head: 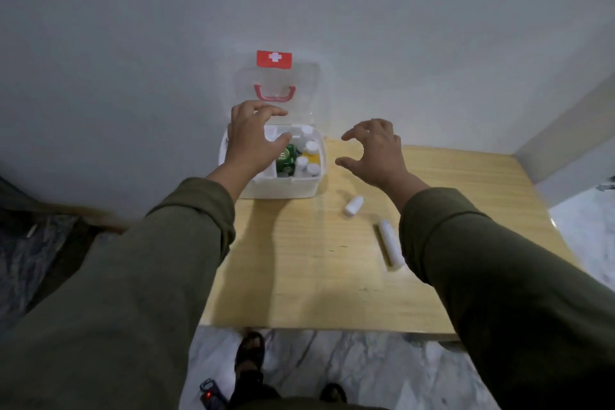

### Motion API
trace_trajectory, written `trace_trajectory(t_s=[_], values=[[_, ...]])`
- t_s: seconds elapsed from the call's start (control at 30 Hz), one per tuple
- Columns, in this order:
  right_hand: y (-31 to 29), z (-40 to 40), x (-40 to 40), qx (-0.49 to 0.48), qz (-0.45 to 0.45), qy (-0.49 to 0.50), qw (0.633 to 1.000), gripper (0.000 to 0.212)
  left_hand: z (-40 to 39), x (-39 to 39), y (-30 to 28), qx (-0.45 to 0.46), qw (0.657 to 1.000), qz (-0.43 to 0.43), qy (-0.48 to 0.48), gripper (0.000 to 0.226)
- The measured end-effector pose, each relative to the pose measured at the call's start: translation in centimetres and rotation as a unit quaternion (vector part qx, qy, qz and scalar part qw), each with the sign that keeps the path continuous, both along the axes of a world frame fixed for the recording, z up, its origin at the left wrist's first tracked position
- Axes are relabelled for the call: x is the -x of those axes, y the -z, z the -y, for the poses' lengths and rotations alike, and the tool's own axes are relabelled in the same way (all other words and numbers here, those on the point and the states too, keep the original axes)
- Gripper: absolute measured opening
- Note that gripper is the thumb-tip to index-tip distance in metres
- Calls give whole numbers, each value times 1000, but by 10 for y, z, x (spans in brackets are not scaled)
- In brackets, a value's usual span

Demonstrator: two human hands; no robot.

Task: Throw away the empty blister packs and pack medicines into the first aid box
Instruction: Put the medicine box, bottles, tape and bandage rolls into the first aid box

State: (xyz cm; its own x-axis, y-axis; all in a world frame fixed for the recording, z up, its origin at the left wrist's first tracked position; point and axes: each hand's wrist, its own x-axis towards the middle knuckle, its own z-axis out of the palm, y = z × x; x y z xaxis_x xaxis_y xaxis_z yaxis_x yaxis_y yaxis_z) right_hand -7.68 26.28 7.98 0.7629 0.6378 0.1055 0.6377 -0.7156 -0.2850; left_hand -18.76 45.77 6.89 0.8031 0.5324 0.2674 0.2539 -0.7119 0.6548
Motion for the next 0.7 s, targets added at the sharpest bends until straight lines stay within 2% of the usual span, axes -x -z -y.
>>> trace_trajectory(t_s=[0.17, 0.27, 0.4, 0.53, 0.7], values=[[23, 70, 4, 16, -42, 23, 999, 51, 73, -14, 10, -28, 998, 1, 53, 40], [44, 103, 9, 26, -88, 34, 995, 55, 110, -20, 30, -40, 994, -37, 97, 47], [75, 134, 14, 12, -173, 45, 984, 61, 148, -25, 58, -7, 985, -96, 140, 55], [95, 151, 18, -16, -254, 57, 965, 68, 164, -34, 85, 24, 975, -176, 137, 74], [102, 155, 12, -29, -305, 59, 950, 72, 161, -47, 107, 56, 959, -249, 123, 89]])
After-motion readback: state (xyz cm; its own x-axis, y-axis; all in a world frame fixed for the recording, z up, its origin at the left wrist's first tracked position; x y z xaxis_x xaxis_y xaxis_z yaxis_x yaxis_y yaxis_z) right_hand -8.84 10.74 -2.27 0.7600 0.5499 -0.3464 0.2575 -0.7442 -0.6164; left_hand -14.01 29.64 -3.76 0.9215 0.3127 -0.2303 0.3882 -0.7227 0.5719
